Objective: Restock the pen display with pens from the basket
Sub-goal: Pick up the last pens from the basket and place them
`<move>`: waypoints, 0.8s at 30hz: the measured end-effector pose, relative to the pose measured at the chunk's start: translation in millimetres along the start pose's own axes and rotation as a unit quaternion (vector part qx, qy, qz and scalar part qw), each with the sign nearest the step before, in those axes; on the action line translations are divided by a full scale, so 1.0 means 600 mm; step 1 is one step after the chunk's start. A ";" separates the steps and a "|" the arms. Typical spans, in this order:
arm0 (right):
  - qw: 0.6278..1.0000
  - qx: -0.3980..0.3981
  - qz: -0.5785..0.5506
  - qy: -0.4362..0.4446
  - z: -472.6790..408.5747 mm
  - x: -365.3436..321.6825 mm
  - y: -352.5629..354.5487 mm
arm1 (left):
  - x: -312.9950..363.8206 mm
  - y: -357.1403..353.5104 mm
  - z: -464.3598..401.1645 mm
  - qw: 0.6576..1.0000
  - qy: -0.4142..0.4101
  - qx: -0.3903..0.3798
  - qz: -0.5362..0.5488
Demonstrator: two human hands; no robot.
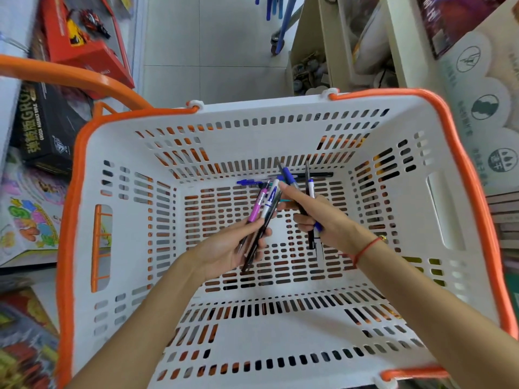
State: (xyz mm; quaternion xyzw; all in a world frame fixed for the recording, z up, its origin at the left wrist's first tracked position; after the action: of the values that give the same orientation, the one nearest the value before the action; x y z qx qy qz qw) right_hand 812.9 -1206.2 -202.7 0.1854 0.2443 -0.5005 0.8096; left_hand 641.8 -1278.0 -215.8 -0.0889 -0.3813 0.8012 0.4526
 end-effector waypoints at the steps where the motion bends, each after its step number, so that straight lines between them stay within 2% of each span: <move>1: 1.000 -0.006 0.024 -0.003 -0.001 -0.003 -0.001 | -0.003 -0.001 0.000 1.000 0.011 -0.006 0.000; 4: 0.996 0.013 0.079 -0.032 -0.003 -0.006 0.001 | -0.006 -0.001 -0.001 1.000 0.020 -0.015 -0.013; 9: 0.989 -0.009 0.142 -0.025 -0.004 -0.013 0.016 | -0.011 0.007 0.002 0.999 0.023 -0.023 -0.044; 15: 0.989 0.117 0.086 0.023 0.001 -0.008 0.023 | 0.001 0.017 0.008 0.994 0.043 -0.025 -0.094; 18: 0.991 0.073 0.111 -0.011 0.001 -0.001 0.027 | -0.002 0.017 0.010 0.988 0.049 -0.015 -0.143; 21: 0.989 -0.010 0.137 -0.059 0.000 -0.005 0.025 | -0.010 0.015 0.010 0.991 0.042 -0.020 -0.128; 24: 0.969 -0.075 0.222 -0.081 -0.009 -0.012 0.029 | -0.014 0.015 0.010 0.989 0.059 -0.027 -0.130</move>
State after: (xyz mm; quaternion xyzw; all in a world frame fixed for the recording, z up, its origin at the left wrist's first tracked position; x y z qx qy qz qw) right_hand 824.5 -1191.0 -201.8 0.1324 0.1675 -0.3016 0.9292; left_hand 637.9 -1290.1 -219.5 -0.0976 -0.3834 0.7182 0.5724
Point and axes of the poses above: each hand's wrist, its own z-axis away from the middle knuckle, its own y-axis out of the back of the hand, x = y × z, the point moved 1 cm from there along -z, towards the middle knuckle, and after that the axes turned 12 degrees about z, right-handed, at the moved point
